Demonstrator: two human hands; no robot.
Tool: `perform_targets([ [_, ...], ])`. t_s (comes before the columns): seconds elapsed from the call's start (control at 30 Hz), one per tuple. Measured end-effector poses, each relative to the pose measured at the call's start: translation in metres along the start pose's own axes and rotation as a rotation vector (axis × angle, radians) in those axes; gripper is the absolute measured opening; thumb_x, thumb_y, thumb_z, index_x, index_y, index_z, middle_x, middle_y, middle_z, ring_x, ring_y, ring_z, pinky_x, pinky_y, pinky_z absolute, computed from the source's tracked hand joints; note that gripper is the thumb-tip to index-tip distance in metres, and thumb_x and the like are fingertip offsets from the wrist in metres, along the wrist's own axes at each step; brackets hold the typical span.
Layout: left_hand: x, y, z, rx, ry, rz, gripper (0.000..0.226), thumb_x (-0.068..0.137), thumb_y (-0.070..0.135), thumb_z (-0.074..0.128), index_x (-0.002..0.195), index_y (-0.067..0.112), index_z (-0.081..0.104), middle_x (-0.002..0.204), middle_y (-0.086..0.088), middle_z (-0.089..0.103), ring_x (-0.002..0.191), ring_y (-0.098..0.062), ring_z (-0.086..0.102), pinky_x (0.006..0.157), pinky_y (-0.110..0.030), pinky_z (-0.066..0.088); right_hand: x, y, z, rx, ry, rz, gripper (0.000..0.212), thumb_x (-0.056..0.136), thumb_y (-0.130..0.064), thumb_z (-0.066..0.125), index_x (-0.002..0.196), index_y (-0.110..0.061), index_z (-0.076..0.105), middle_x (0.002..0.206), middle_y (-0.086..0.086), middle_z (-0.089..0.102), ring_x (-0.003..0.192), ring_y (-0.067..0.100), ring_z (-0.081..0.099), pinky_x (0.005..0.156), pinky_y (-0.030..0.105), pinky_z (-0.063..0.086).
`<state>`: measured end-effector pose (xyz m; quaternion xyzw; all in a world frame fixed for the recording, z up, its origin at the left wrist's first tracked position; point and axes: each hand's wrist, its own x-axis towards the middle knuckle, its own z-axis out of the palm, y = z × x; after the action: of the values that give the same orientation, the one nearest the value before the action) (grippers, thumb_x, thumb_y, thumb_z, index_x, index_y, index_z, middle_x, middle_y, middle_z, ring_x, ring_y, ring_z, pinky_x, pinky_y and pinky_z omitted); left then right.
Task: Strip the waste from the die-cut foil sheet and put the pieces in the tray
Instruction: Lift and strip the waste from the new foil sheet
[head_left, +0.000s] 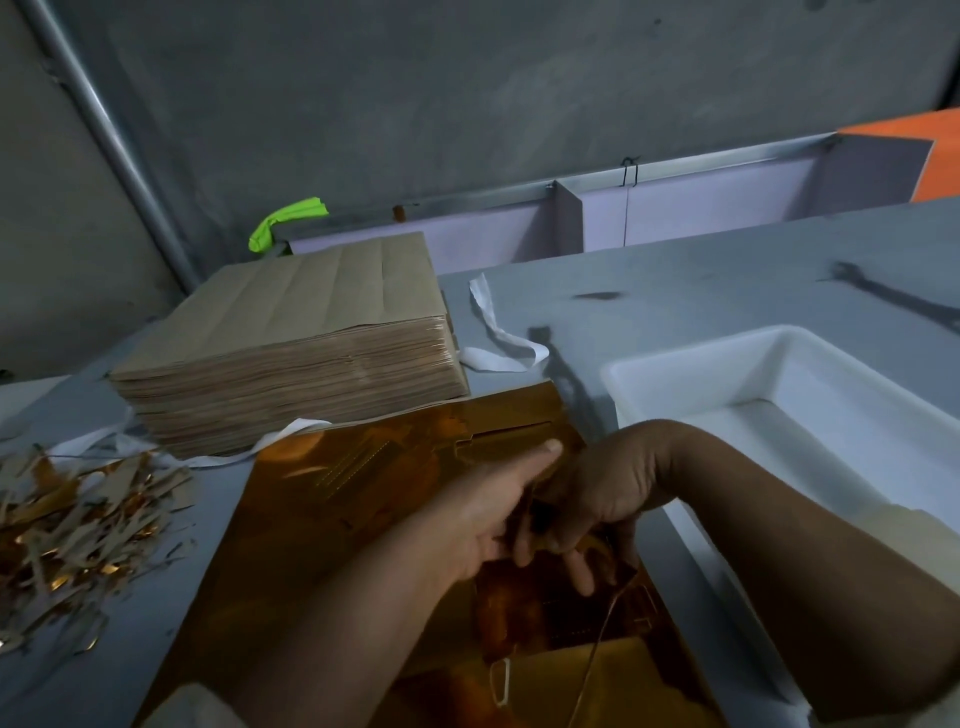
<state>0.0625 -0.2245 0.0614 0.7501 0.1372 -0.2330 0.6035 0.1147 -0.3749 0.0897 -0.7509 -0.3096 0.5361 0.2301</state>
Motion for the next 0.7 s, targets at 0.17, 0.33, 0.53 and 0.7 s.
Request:
perform_targets([
  [0.17, 0.007, 0.001, 0.012, -0.099, 0.072, 0.061, 0.016, 0.093, 0.026, 0.063, 0.096, 0.015, 0.074, 0.093, -0.008, 0.075, 0.092, -0.026, 0.071, 0.085, -0.044, 0.056, 0.002, -0.002, 0.005, -0.016, -0.033, 0.022, 0.026, 0.107, -0.017, 0.038, 0.125, -0.016, 0.056, 0.116, 0.027, 0.063, 0.084, 0.021, 0.065, 0.068, 0.027, 0.057],
  [0.33, 0.008, 0.0, 0.008, -0.173, 0.179, 0.09, 0.007, 0.093, 0.017, 0.064, 0.093, 0.016, 0.071, 0.092, -0.007, 0.074, 0.087, -0.022, 0.07, 0.065, -0.033, 0.056, 0.01, 0.002, -0.001, -0.011, -0.045, 0.021, 0.037, 0.106, -0.023, 0.041, 0.141, -0.011, 0.046, 0.118, 0.026, 0.062, 0.076, 0.007, 0.068, 0.074, 0.031, 0.056],
  [0.53, 0.003, -0.001, -0.003, -0.216, 0.281, 0.141, 0.013, 0.094, 0.014, 0.059, 0.095, 0.018, 0.071, 0.093, -0.006, 0.073, 0.076, -0.019, 0.068, 0.059, -0.029, 0.052, 0.002, 0.005, -0.008, 0.197, 0.025, 0.063, 0.057, 0.089, -0.053, 0.054, 0.116, -0.003, 0.062, 0.108, 0.019, 0.067, 0.089, 0.026, 0.067, 0.07, 0.03, 0.06],
  [0.7, -0.007, -0.004, -0.01, -0.284, 0.32, 0.184, 0.015, 0.094, 0.013, 0.056, 0.101, 0.017, 0.069, 0.091, -0.004, 0.068, 0.069, -0.009, 0.06, 0.056, -0.02, 0.047, 0.005, 0.007, -0.01, 0.379, 0.382, 0.115, 0.086, 0.075, -0.079, 0.042, 0.109, -0.002, 0.062, 0.097, 0.019, 0.071, 0.077, 0.026, 0.071, 0.062, 0.031, 0.058],
])
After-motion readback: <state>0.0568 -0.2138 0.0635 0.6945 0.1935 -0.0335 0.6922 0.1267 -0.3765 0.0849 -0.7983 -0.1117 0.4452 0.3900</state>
